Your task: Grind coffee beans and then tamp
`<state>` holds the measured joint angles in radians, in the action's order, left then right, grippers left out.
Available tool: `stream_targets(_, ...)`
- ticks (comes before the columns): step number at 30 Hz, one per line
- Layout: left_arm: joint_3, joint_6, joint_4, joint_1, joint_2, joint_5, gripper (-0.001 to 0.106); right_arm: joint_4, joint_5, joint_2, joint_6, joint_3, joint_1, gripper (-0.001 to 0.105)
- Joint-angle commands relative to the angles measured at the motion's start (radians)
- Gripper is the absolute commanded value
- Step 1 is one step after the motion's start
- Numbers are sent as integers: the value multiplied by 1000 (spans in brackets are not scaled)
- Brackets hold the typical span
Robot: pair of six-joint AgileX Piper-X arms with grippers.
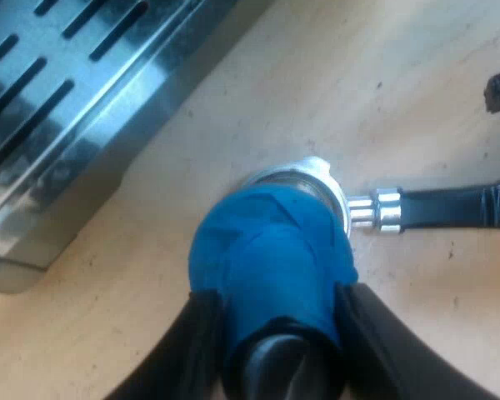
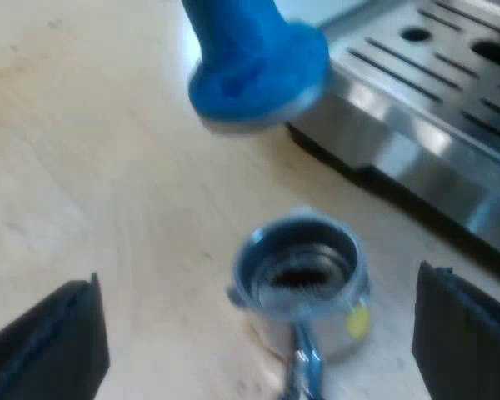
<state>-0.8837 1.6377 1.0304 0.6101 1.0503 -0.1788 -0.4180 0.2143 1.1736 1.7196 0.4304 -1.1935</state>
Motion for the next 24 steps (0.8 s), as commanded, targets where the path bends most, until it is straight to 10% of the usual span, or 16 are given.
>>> stream_targets(1,-7,6,21,3,-8,22,0,-3,-19,-9,12,36,2,77)
stream_targets(24,202,29,-66,-305,9,32,0,61,-128,127,65,131,2,77)
